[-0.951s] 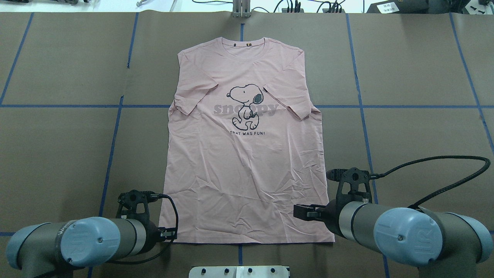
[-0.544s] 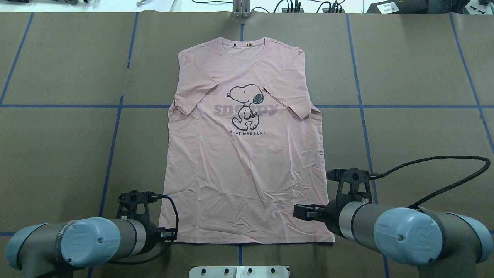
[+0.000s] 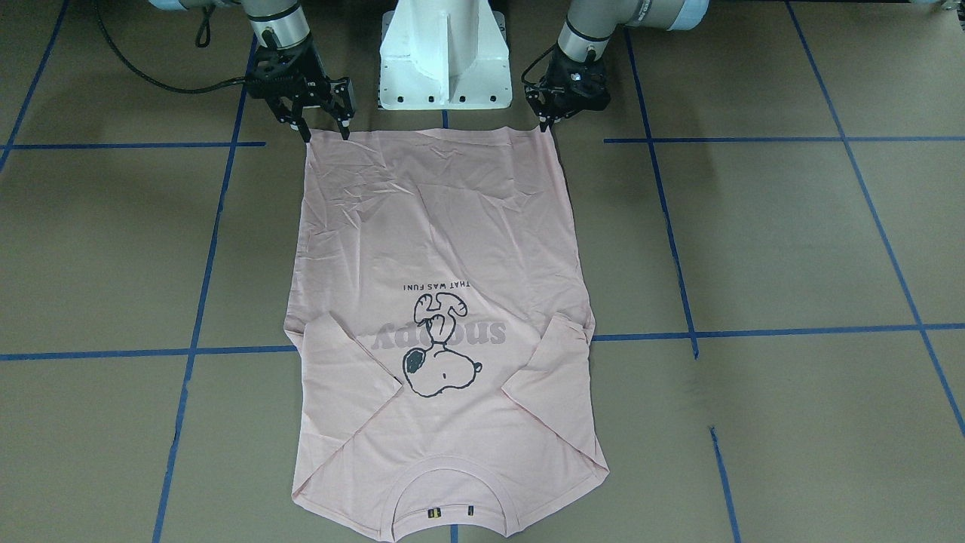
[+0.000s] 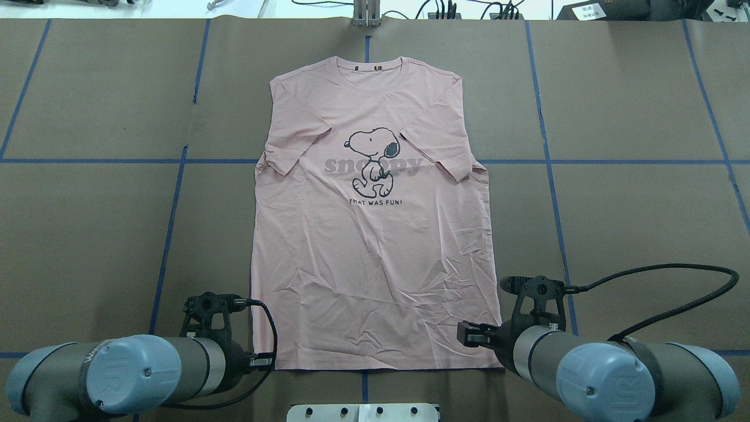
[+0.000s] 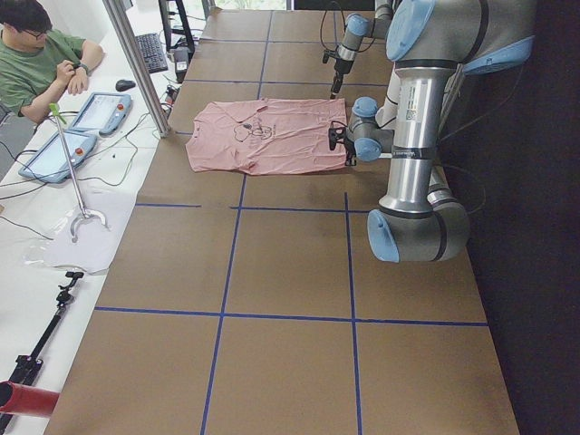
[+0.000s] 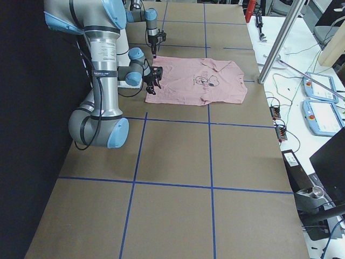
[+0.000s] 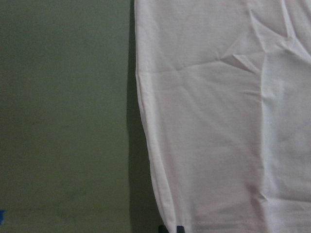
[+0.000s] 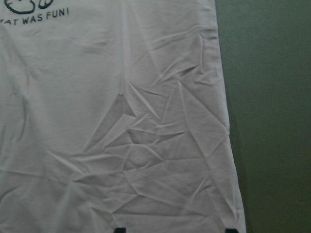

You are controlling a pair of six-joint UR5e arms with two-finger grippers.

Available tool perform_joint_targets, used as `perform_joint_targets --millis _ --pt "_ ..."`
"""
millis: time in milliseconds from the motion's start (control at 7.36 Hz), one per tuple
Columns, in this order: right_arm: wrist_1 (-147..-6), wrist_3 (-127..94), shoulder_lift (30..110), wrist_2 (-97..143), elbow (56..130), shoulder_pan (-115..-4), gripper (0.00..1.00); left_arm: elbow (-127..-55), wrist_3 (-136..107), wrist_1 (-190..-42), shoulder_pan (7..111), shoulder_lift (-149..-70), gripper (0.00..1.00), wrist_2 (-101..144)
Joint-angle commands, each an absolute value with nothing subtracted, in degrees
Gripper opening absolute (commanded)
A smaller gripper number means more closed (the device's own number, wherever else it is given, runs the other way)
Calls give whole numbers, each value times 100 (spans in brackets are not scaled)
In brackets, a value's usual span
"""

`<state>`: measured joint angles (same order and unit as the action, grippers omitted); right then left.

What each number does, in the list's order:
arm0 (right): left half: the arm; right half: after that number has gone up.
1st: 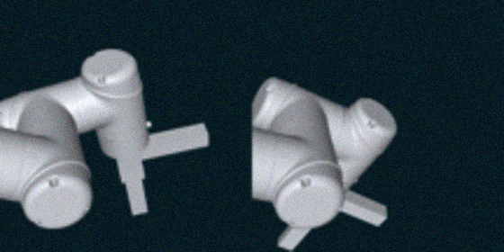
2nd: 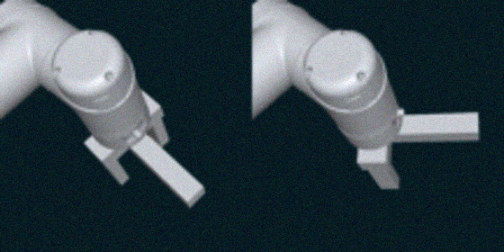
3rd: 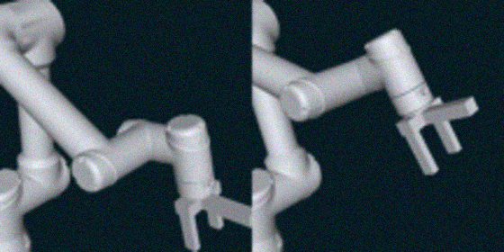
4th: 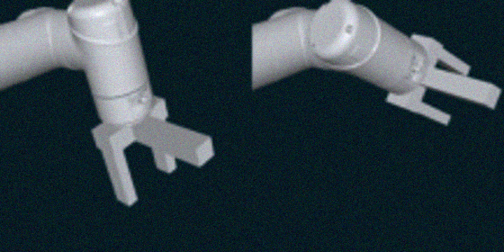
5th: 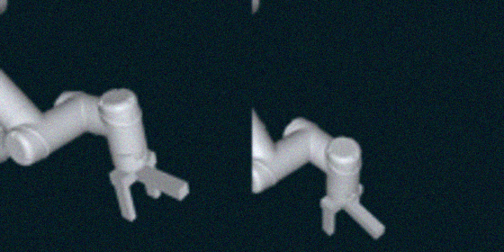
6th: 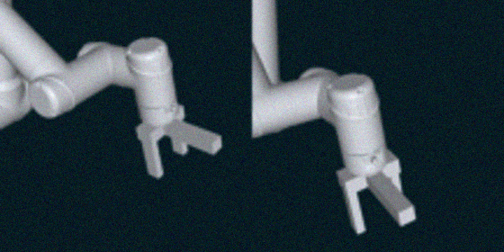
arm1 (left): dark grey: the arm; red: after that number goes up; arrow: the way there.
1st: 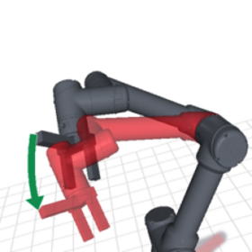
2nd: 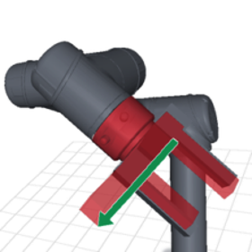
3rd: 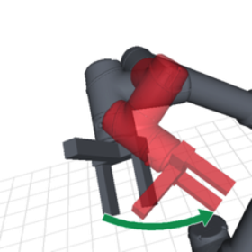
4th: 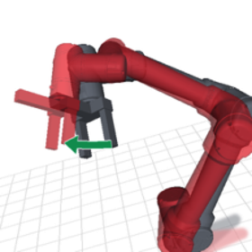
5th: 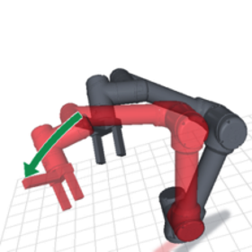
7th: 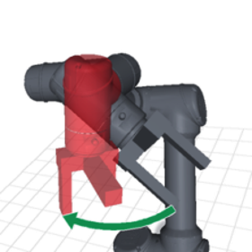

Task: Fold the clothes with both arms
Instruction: 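Grasp the hem corners with both grippers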

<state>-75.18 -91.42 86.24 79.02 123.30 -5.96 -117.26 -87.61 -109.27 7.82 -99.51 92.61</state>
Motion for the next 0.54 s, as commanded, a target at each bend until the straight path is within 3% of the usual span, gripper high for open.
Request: perform_joint_targets --millis 0,408 --pt "-7900 -9343 8648 7638 12296 -343 69 -11725 -8754 -10934 782 -10072 0 9281" --pt "-8139 -9431 8657 7629 12261 -229 69 -11725 -8745 -10925 782 -10081 0 9290"
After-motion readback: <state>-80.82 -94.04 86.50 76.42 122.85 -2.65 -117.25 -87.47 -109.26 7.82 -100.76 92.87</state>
